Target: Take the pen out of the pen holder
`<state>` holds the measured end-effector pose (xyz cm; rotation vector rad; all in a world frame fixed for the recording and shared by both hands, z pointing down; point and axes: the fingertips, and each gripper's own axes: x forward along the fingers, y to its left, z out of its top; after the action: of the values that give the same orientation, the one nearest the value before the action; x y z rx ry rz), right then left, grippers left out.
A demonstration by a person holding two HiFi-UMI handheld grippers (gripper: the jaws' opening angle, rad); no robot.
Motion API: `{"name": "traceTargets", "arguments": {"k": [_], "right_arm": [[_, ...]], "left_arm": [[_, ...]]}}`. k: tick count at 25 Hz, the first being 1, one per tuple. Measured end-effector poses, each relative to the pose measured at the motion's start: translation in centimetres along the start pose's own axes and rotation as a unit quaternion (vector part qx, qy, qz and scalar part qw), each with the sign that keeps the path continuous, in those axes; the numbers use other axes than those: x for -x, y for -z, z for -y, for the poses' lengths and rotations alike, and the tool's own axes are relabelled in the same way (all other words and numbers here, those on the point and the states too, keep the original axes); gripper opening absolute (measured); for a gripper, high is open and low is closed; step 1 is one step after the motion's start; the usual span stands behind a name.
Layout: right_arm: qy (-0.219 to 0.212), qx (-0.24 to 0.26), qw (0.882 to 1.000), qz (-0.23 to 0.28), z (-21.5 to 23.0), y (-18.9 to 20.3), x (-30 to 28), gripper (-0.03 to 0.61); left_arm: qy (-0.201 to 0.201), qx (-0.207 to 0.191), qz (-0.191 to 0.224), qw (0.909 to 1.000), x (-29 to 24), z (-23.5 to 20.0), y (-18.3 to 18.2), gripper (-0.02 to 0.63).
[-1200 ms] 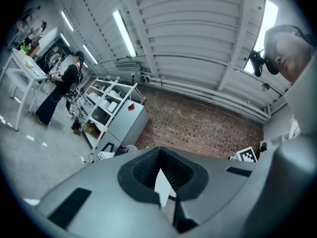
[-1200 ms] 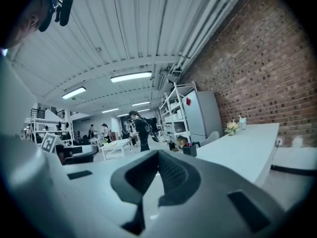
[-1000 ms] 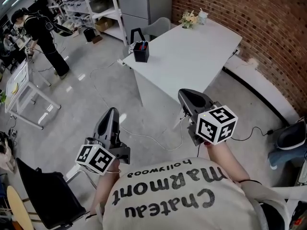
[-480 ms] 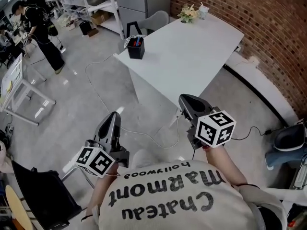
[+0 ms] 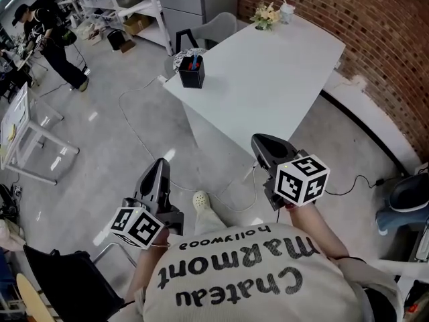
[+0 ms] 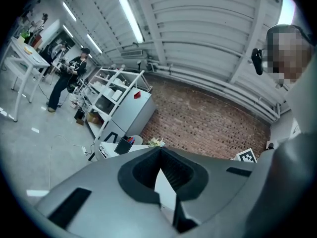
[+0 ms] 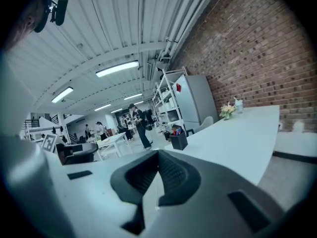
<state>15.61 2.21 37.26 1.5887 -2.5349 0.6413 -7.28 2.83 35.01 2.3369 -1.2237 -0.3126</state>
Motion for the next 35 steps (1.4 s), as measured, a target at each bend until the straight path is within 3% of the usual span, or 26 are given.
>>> {"name": "traceTargets", "arguments": {"k": [4, 22, 29, 35], "right_arm": [[0.010, -0.002, 1.000, -0.010, 1.1, -1.0, -3.7, 0.003], [0.064, -0.004, 0.997, 0.037, 4.5, -10.8, -20.9, 0.003], [0.086, 0.001, 0.996, 0.031, 6.1, -10.3, -24.3, 0.004], [0.085, -0.018, 0.995, 0.041, 8.0, -9.0, -25.0, 0.004]], "left_arm": [[0.008, 0.008, -0.005, 0.9999, -3.3, -2.5, -1.6, 0.000], [0.041, -0.005, 0.003, 0.9991, -16.1, -15.5, -12.9, 0.001], [0.046, 0.001, 0.003, 0.9989, -18.4, -18.9, -13.6, 0.001], [0.037, 0.018, -0.019, 0.9990, -19.3, -19.9, -11.7, 0.001]]}}
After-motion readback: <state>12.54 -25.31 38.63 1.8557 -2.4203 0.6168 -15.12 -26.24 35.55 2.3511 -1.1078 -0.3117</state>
